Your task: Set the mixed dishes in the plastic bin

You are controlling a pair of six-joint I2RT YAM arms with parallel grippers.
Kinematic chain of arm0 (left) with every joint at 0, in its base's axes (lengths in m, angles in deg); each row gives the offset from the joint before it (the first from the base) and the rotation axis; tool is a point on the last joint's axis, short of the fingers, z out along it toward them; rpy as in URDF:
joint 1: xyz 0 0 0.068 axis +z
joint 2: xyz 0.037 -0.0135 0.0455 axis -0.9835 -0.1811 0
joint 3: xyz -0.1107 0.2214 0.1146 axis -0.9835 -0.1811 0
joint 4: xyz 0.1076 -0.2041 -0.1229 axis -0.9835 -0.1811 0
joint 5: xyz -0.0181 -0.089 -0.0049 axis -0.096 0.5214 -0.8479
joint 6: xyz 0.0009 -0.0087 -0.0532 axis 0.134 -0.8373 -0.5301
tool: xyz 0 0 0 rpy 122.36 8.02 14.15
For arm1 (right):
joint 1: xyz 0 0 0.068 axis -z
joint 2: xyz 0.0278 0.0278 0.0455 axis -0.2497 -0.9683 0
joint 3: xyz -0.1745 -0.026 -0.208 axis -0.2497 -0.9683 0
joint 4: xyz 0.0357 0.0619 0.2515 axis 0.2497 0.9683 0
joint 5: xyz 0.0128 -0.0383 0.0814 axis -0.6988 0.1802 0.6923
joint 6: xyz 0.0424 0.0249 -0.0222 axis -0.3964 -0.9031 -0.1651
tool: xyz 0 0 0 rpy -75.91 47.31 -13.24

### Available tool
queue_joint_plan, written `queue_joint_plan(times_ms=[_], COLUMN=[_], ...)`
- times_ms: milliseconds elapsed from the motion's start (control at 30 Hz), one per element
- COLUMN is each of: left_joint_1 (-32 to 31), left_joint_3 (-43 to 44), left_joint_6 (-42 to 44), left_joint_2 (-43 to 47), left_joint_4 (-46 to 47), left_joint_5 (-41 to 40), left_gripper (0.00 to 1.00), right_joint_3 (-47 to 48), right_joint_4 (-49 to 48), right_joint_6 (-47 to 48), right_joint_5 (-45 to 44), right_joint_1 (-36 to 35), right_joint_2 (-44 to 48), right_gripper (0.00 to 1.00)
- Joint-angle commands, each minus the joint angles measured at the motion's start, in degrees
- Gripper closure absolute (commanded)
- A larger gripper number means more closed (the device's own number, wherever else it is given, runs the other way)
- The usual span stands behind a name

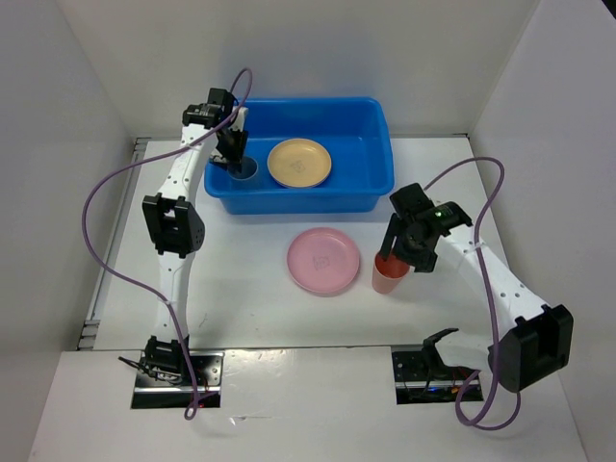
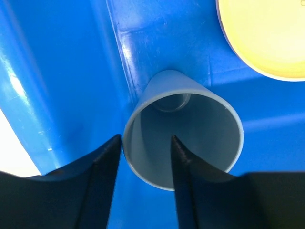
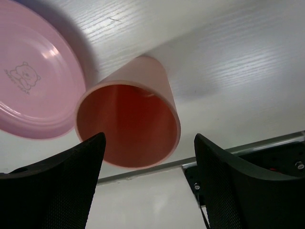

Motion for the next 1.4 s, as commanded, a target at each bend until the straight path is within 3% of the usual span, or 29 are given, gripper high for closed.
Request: queue_joint_plan(times_ms=[0,133,267,600,733,767,967,1133,1367], left_joint_1=[0.54,0.54,0.54,1.07,1.07,1.07,2.12,2.74,2.74], left_joint_3=[2.62,3.68,4.20,6.31,5.79,5.79,5.26,4.73,2.19], left_joint_6=[0.38,-0.23,-0.76,-1.82,-1.82,-1.82,-3.04,-3.57,-3.05], left_joint_2=[0.91,3.63,6.27,12.08,15.24,15.86,19.81,22.28,27.63], left_joint_4=[0.25,0.77,1.30,2.97,2.97,3.49,5.78,6.92,6.93], left_joint_5=[0.88,1.50,1.50,4.31,4.31,4.83,9.74,12.48,13.28], left_gripper=[0.45,0.35,0.28,0.22,0.21,0.21,0.19,0.19,0.19], right_joint_3=[-1.08,-2.58,-4.94,-5.74,-6.36,-6.36,-6.36,0.48,24.35], right_joint_4=[1.22,1.23,0.62,-0.08,-0.09,-0.09,-0.09,5.69,9.93], right_joint_6=[-4.19,-4.90,-6.57,-8.95,-9.47,-9.47,-9.47,-10.00,-5.79], right_joint_5=[-0.97,-0.45,-0.45,0.34,0.34,0.34,0.96,-1.41,-0.45], right_joint_1=[-0.48,-0.48,-0.48,-0.48,-1.00,-1.01,-1.01,-1.01,-1.01], right_joint_2=[2.60,2.60,3.22,3.83,3.31,3.31,3.83,5.59,1.39], right_gripper=[0.20,0.20,0.28,0.39,0.63,0.76,1.00,1.00,1.00])
